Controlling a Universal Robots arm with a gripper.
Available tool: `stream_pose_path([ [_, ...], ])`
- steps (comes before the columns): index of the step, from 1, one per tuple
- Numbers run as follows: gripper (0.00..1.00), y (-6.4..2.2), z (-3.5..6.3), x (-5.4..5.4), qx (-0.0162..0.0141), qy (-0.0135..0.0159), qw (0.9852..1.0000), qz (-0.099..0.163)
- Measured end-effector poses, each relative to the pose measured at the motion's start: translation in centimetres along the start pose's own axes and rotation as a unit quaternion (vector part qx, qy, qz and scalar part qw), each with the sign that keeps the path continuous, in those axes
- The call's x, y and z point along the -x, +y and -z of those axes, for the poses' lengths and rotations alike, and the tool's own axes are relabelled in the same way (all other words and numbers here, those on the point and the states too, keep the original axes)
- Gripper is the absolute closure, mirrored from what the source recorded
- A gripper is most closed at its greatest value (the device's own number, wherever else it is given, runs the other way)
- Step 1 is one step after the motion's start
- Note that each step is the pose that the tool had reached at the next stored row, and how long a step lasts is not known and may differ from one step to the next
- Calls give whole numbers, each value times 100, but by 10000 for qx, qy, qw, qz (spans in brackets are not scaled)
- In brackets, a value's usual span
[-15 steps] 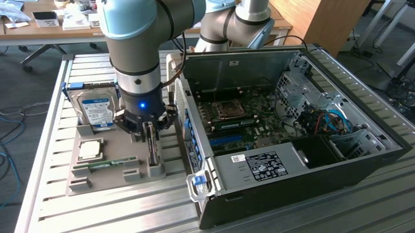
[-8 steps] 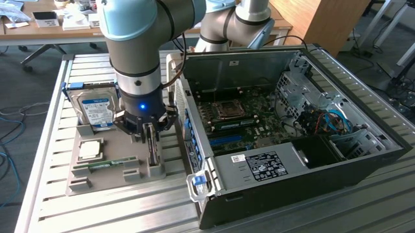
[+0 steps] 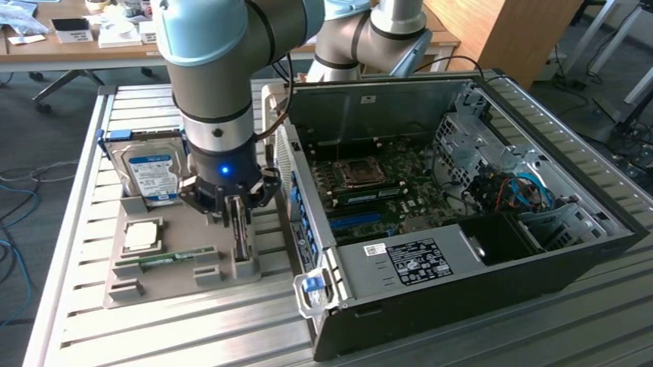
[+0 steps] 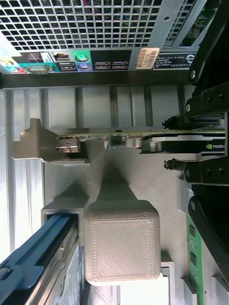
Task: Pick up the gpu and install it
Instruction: 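Pick up the gpu and move the gpu toward the slot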
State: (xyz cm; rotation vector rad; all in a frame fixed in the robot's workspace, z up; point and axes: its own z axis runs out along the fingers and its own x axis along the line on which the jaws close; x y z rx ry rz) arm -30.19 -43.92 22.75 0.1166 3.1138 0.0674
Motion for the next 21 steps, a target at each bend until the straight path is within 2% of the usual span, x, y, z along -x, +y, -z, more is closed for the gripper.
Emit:
stream_pose_path([
  [11, 61, -9, 0, 26, -2, 0, 10000, 0],
  [21, 61, -9, 52, 28, -1, -1, 10000, 0],
])
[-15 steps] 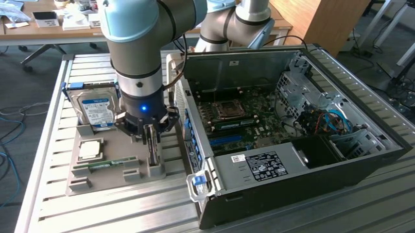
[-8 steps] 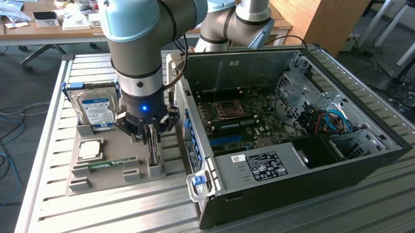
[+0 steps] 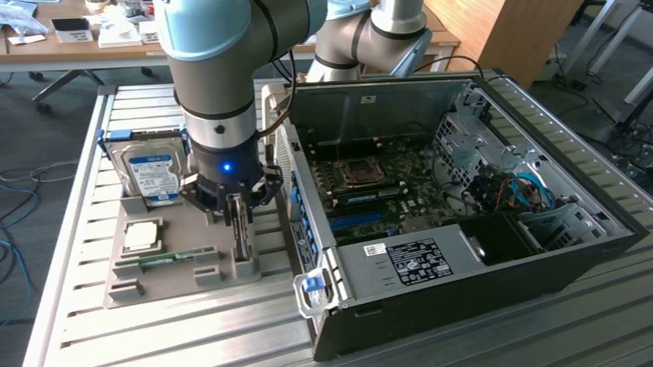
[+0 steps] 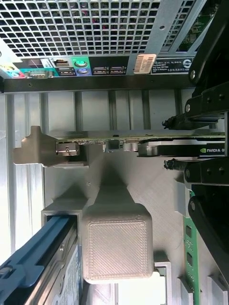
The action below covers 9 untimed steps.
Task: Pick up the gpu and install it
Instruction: 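Pick up the gpu and move the gpu toward the slot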
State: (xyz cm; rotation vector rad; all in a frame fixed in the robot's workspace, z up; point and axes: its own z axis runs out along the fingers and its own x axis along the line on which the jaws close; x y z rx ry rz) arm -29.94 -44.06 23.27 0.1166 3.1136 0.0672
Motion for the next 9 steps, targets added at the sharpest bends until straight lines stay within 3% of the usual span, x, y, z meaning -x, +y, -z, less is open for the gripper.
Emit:
stream_pose_path([
  [9, 61, -1, 1, -9, -1, 0, 10000, 0],
])
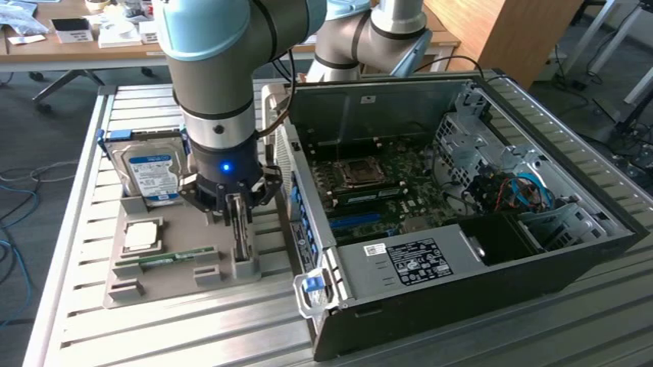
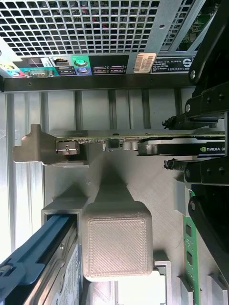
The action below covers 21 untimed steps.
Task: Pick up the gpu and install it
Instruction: 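Pick up the gpu and move the gpu toward the slot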
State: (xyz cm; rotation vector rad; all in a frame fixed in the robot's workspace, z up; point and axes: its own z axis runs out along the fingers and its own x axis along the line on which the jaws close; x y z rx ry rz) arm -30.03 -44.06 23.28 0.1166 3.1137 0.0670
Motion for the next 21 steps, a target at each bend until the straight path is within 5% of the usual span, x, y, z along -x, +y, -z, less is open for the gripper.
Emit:
stream_pose_path([
  [8, 62, 0, 0, 0, 0, 1, 10000, 0],
  [10, 73, 0, 0, 0, 0, 1, 10000, 0],
  [21, 73, 0, 0, 0, 0, 0, 10000, 11],
])
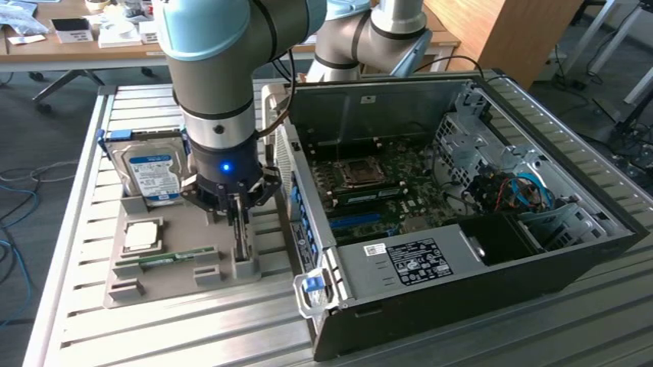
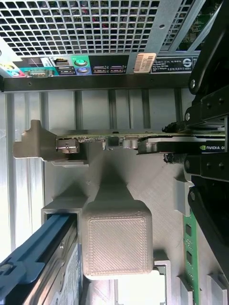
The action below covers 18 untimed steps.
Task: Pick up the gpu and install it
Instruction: 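Pick up the gpu and move the gpu toward the slot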
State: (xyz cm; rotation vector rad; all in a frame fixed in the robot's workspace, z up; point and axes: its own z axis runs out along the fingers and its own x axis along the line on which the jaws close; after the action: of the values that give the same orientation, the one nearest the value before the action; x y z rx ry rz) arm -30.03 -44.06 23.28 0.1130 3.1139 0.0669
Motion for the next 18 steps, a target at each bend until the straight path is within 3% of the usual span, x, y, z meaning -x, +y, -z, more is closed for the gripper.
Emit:
stream_pose_path([
  [11, 73, 1, 4, 0, 4, 3, 9999, 100],
  [18, 73, 5, 110, 2, 3, 4, 9999, 100],
])
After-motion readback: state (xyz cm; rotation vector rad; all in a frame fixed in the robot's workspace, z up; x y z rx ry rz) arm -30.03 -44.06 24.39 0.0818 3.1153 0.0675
